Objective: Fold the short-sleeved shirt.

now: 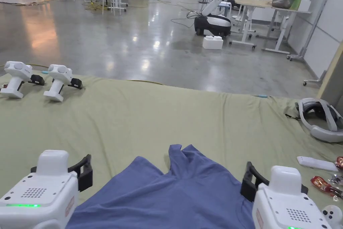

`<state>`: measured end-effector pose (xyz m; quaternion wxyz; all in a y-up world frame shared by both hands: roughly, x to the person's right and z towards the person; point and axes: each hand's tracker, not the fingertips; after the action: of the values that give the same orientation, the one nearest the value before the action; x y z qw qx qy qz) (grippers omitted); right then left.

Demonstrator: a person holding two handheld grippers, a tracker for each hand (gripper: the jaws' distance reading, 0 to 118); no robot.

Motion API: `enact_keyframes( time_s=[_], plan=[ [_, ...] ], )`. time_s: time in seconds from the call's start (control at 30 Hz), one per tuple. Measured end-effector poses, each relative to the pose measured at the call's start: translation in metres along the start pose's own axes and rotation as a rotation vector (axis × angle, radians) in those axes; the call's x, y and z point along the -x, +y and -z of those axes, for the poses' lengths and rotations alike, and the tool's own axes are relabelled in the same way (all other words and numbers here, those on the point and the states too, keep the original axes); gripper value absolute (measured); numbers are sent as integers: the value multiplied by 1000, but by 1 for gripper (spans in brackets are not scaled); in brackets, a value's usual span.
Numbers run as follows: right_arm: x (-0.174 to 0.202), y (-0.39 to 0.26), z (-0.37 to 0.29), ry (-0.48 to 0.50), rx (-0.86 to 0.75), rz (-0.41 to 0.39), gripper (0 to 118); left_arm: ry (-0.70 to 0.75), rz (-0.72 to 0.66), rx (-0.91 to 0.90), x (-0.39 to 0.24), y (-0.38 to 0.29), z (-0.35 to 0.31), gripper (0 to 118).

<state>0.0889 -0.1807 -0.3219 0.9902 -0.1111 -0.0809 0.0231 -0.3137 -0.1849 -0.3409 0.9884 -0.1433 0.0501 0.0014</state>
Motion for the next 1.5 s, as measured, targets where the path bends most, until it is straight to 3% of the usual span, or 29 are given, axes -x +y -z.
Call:
enact_keyframes(
  time_s=[0.03,0.07,0.1,0.17,0.2,0.27,0.53,0.7,0.93,1.0,1.03,1.17,1.2,1.37,1.5],
  plan=[
    [7,3,-1,11,-28,7,60,-8,2,-20,-7,3,0,56],
    [13,5,-2,16,-38,10,47,-14,4,-31,-13,3,-2,36],
    [19,8,-1,15,-48,10,36,-11,14,-48,-20,4,-3,22],
    [28,11,-2,12,-67,10,19,37,40,-71,-31,6,-2,16],
    [31,13,-3,10,-74,10,16,26,34,-76,-36,6,-3,8],
    [32,15,-2,38,-79,8,10,21,35,-100,-39,7,-5,2],
    [36,13,1,37,-115,-31,6,-24,50,-137,-32,10,-12,1],
    [37,10,8,46,-94,-22,6,-81,-28,28,7,-7,2,1],
    [42,-5,30,84,7,-24,6,-26,-41,463,68,-48,45,2],
    [44,-10,35,92,31,-29,6,-16,-72,547,75,-55,49,2],
    [45,-13,37,94,46,-35,6,-7,-98,584,81,-61,53,9],
    [47,-23,47,98,88,-59,6,22,-200,693,96,-77,63,64],
    [47,-25,49,96,98,-62,6,36,-217,710,99,-81,66,69],
    [45,-36,61,90,148,-65,6,90,-274,806,105,-99,81,69],
    [43,-44,69,86,184,-72,6,92,-240,880,100,-115,90,68]
  ],
)
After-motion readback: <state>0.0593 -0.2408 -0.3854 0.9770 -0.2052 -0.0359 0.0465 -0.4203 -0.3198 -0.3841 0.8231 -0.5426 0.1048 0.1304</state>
